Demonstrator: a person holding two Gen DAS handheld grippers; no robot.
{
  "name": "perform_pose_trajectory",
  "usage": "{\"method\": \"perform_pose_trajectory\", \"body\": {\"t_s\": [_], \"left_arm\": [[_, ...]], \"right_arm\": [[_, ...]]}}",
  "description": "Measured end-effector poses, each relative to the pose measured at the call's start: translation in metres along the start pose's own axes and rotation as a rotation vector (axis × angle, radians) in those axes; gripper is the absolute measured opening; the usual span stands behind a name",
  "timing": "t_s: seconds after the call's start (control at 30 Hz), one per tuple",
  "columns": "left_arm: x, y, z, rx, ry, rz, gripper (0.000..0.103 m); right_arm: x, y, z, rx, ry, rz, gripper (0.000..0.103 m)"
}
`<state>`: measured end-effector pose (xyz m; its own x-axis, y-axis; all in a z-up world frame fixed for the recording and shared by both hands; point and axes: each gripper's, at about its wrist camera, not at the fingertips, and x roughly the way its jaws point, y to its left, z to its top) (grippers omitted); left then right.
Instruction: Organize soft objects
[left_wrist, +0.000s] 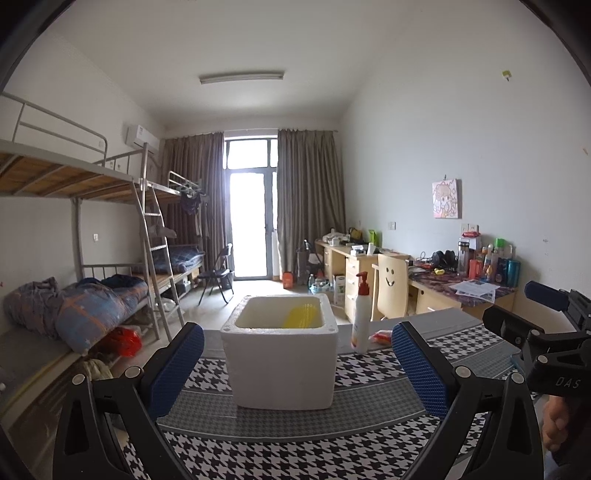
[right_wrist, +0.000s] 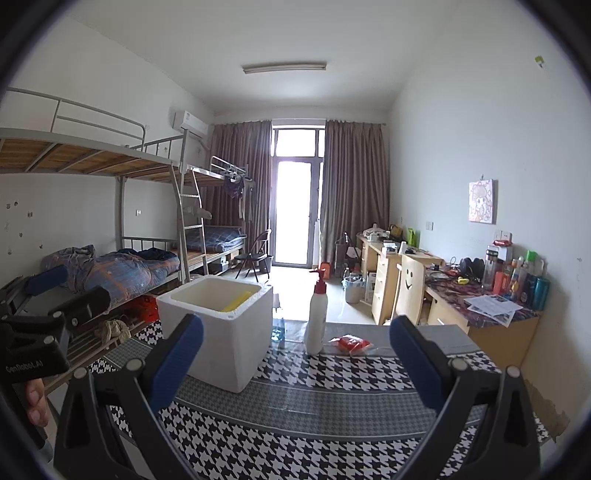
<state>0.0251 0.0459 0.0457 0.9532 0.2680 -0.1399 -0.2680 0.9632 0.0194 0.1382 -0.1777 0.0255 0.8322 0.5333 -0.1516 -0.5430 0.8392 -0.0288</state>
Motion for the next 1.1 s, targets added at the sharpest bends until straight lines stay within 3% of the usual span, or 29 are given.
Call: {"method": "perform_pose_trajectory", "body": {"t_s": [1.1], "left_arm": [[-0.003,0.008,-0.041,-0.021,0.031,0.006,0.102]], "right_arm": [[-0.005,0.012,-0.043,0.002,0.034,0.006,0.102]]}}
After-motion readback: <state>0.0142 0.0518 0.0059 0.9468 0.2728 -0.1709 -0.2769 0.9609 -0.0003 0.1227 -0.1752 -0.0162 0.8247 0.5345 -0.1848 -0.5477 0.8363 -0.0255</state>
